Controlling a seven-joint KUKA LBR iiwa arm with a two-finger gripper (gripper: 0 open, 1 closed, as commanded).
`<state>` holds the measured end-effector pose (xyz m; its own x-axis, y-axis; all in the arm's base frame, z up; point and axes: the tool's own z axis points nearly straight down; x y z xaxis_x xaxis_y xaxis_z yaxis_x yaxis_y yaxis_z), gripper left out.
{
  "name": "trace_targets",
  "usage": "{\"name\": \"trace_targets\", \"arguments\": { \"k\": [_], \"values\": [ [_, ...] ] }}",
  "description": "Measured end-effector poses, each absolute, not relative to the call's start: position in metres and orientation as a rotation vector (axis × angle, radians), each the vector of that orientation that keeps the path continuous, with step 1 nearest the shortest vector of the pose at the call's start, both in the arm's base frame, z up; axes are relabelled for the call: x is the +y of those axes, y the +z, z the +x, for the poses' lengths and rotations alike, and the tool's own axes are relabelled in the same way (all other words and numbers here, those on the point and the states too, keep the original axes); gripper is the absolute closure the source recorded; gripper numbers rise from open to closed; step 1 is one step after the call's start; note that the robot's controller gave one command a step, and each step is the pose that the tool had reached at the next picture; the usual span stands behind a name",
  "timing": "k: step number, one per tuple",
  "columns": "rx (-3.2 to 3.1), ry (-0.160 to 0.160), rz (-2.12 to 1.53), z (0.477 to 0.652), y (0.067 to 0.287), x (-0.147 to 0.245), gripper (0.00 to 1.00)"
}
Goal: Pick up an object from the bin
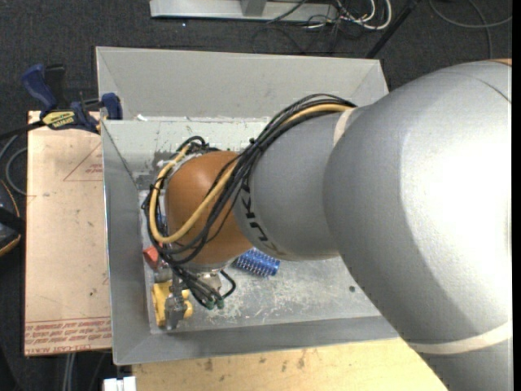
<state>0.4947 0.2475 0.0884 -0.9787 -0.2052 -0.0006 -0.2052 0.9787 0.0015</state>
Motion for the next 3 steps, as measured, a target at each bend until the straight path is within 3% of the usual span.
{"name": "trace_targets", "arguments": {
  "k": [1,2,3],
  "values": [
    [3.121,0.006,-0.256,0.503,0.209,0.235,1.00],
    [3.145,-0.006,-0.130,0.517,0.130,0.168,1.00],
    [3.129,0.004,-0.128,0.519,0.256,0.158,1.00]
  ]
}}
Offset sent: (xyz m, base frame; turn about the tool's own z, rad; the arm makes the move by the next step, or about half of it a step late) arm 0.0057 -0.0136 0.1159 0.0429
